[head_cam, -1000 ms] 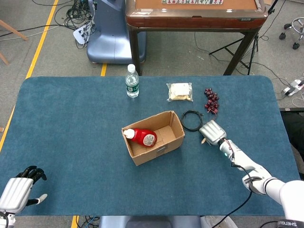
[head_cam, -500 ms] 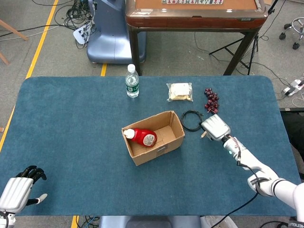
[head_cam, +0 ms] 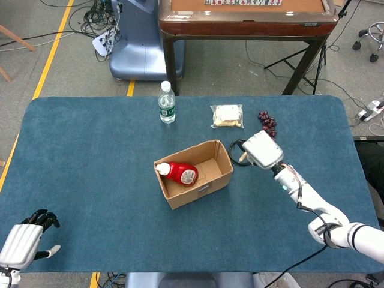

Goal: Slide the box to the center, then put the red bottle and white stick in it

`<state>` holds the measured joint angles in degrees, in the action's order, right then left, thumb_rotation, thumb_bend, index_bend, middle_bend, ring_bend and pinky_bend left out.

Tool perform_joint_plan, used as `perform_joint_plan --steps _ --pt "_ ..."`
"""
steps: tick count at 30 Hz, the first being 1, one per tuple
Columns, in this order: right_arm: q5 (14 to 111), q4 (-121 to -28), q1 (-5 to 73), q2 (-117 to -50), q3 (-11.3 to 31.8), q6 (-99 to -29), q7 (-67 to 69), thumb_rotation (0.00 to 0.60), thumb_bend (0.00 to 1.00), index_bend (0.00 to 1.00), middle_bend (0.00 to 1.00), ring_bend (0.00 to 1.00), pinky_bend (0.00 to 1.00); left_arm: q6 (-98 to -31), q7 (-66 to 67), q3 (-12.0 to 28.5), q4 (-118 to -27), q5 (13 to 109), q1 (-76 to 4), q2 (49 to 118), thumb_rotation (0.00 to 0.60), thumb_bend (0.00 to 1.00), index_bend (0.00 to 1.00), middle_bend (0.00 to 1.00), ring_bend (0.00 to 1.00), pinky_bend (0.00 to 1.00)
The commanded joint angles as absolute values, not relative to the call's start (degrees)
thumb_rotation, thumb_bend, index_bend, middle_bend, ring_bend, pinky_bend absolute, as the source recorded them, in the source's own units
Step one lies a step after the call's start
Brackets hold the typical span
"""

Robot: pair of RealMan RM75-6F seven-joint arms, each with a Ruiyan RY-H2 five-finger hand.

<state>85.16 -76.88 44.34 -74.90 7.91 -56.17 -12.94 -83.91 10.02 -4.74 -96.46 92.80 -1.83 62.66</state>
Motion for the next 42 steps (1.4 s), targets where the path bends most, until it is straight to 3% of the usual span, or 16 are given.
perform_joint_plan --steps 1,16,19,21,25,28,37,42 --pt "84.41 -78.39 45.67 -75.86 9.19 -55.9 -14.43 0.6 0.4 0.64 1.0 1.0 1.0 -84.09 9.89 -4.79 -96.53 92.9 -1.74 62.59 0.6 0.0 0.46 0.34 0.2 0.41" --pt "82.53 -79.57 50.41 -83.1 11.86 -54.88 -19.08 0.6 0.38 0.64 1.0 1.0 1.0 -84.24 8.98 -4.96 -96.43 93.39 -1.71 62.3 0.6 0.0 0.46 0.34 0.2 0.41" --pt "82.73 -78.97 50.56 -84.75 11.9 -56.06 -19.94 0.6 0.13 0.6 1.0 1.0 1.0 -84.39 8.78 -5.01 -96.45 93.51 -1.64 62.19 0.6 0.0 0.46 0.34 0.2 0.41" --pt "82.73 -78.76 50.55 -85.37 11.89 -56.61 -20.07 0.6 0.01 0.52 1.0 1.0 1.0 -84.47 8.73 -5.04 -96.46 93.58 -1.6 62.15 0.6 0.0 0.46 0.34 0.2 0.41" --pt "82.67 -78.61 50.35 -85.63 11.9 -57.46 -20.02 0.6 0.0 0.38 1.0 1.0 1.0 -84.5 8.78 -5.04 -96.41 93.58 -1.56 62.15 0.6 0.0 0.46 0.34 0.2 0.41" --pt "82.89 -78.9 49.84 -85.41 12.06 -59.01 -19.98 0.6 0.0 0.34 1.0 1.0 1.0 -84.42 8.78 -4.99 -96.44 93.49 -1.58 62.17 0.6 0.0 0.46 0.34 0.2 0.41" --pt "81.97 -85.12 44.98 -80.64 11.53 -64.96 -22.85 0.6 0.0 0.4 0.99 0.99 1.0 -84.21 8.98 -4.85 -96.52 93.09 -1.61 62.2 0.6 0.0 0.46 0.34 0.2 0.41" --pt "81.02 -89.54 41.34 -76.23 10.79 -68.04 -24.37 0.6 0.0 0.4 0.89 0.91 0.99 -84.07 8.98 -4.76 -96.57 92.87 -1.66 62.25 0.6 0.0 0.46 0.34 0.2 0.41"
